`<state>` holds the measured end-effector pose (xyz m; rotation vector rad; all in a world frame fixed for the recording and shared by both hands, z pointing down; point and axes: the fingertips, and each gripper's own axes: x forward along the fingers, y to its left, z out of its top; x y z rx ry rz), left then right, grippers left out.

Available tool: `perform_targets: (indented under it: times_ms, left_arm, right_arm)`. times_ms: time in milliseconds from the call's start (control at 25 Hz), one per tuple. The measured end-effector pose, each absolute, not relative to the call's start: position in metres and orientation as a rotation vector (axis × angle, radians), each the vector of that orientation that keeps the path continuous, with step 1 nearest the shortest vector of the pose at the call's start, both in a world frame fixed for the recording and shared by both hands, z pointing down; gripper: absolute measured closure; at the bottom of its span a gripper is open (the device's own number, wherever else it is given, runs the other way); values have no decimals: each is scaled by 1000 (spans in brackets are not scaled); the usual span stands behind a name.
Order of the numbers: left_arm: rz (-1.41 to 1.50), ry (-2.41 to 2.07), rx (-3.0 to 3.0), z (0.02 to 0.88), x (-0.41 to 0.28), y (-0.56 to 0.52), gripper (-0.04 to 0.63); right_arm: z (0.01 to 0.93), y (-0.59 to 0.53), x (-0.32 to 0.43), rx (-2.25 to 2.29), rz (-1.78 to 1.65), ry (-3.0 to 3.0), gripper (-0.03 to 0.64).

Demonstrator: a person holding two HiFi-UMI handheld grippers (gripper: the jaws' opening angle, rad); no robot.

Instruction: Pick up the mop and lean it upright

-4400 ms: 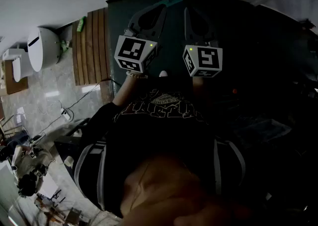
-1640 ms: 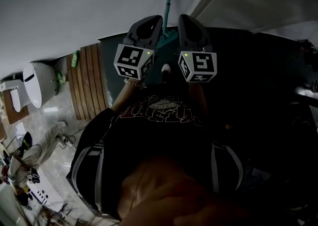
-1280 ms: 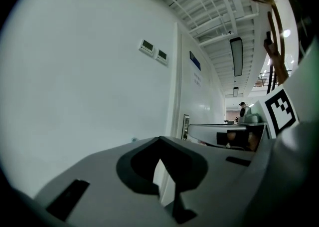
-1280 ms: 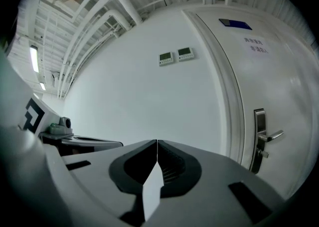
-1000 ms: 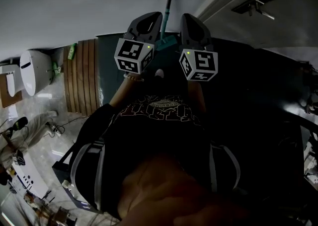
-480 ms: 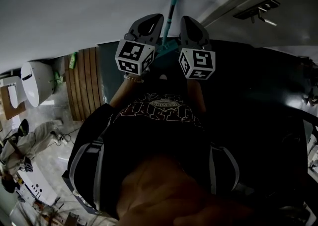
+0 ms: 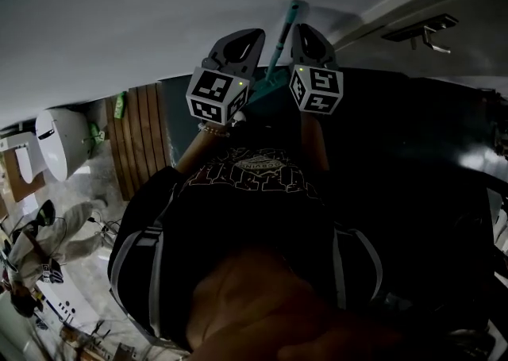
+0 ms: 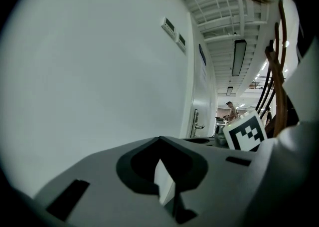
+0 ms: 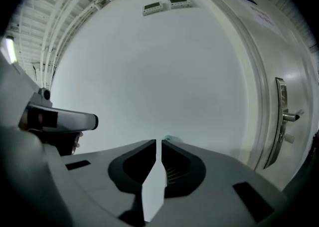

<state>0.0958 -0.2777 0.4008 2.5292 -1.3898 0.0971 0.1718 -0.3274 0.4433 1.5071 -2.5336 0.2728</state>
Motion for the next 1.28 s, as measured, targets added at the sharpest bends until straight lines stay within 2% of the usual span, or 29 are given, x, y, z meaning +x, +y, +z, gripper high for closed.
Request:
perform_targets:
  times_ms: [40,120,400,1280]
  left_arm:
    - [97,-1380,2529,402,93,-279,557]
    - [97,-1367,2528,404,88,-283,557]
    - [90,-1346,2529,407,68,-289,557]
    - [47,-1449,2450,401,62,-286,557]
  right_arm:
    - [448,-333,170,1512,279,-2519,588]
    - [458,-345,165,1512,300,-2488,517]
    - [486,-375,158,1556,322,-2385,484]
    - [507,-398,159,1514,256,-2320,499]
